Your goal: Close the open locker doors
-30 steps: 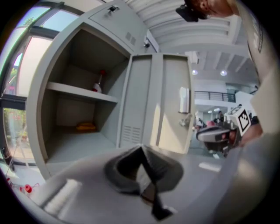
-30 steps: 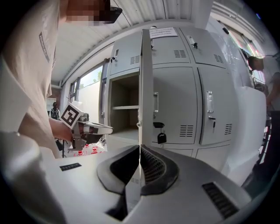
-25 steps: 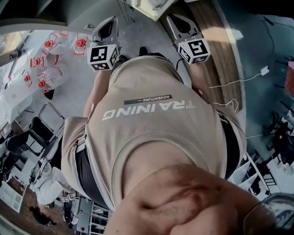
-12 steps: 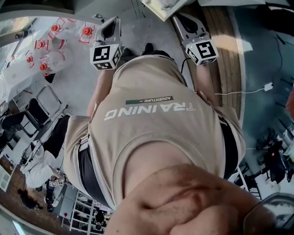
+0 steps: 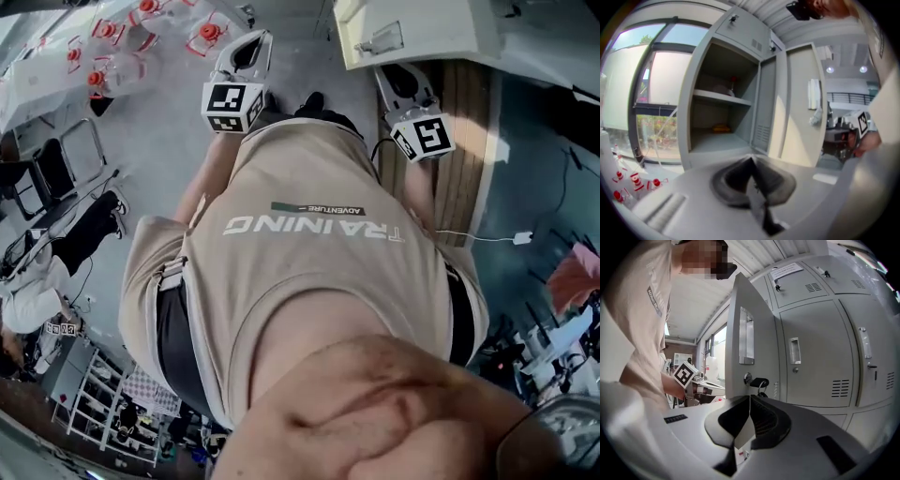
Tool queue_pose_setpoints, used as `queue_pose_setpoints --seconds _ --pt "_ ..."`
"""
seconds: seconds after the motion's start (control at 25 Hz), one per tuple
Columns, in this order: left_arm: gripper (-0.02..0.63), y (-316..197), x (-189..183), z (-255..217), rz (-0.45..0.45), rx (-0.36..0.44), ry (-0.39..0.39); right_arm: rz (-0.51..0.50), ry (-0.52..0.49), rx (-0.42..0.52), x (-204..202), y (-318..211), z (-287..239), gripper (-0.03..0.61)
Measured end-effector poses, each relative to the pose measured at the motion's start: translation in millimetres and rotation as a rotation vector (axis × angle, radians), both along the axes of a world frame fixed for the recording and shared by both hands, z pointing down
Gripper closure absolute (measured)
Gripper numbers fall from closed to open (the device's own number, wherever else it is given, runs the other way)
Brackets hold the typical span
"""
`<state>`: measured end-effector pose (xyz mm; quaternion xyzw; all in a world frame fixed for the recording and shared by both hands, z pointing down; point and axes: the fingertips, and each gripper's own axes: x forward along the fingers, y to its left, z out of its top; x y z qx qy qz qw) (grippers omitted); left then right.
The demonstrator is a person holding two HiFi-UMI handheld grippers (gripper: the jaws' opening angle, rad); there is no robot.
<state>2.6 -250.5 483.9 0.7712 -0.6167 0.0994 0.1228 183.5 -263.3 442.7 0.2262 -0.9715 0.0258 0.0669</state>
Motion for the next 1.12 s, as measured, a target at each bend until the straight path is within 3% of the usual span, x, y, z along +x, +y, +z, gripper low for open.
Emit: queue_pose_setpoints --seconds 0.36,0.6,1.12 --pt "0.614 24 -72 -9 -0.089 0.033 0.019 -0.144 0.0 -0.046 -87 32 3 0.563" --pt "0.614 27 -113 -13 -0.098 0.031 0.033 -0.155 0.026 -0.081 -135 40 7 0.563" --pt "0.614 32 -188 -17 -0.099 0.062 0.053 -0.132 0.043 -0.024 -228 21 3 0.563"
